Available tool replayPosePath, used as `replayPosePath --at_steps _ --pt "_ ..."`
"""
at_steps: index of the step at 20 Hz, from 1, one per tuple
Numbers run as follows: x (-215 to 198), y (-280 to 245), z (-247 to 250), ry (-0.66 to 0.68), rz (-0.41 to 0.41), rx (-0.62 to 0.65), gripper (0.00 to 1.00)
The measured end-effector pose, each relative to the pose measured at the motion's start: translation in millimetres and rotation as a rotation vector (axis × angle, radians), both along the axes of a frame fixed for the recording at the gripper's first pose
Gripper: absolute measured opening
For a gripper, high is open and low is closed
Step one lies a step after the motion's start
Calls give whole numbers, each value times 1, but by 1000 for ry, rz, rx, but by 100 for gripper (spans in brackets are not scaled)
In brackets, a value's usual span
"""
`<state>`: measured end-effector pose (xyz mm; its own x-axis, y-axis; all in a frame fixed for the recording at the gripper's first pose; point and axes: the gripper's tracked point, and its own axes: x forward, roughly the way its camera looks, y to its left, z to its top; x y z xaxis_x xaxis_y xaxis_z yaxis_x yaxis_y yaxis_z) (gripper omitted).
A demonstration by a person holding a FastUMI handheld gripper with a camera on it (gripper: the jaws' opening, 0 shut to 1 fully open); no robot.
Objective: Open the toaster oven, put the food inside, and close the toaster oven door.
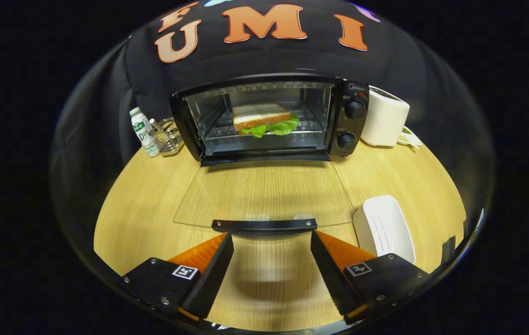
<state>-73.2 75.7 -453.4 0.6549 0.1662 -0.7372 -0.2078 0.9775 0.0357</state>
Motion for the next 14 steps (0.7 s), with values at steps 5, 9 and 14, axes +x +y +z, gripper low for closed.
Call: replayPosePath --at_steps 5,9,14 --pt "-2 6 -28 46 10 -28 99" --pt "3 9 -34 56 14 -41 99" --pt "7 12 -38 52 20 -51 100"
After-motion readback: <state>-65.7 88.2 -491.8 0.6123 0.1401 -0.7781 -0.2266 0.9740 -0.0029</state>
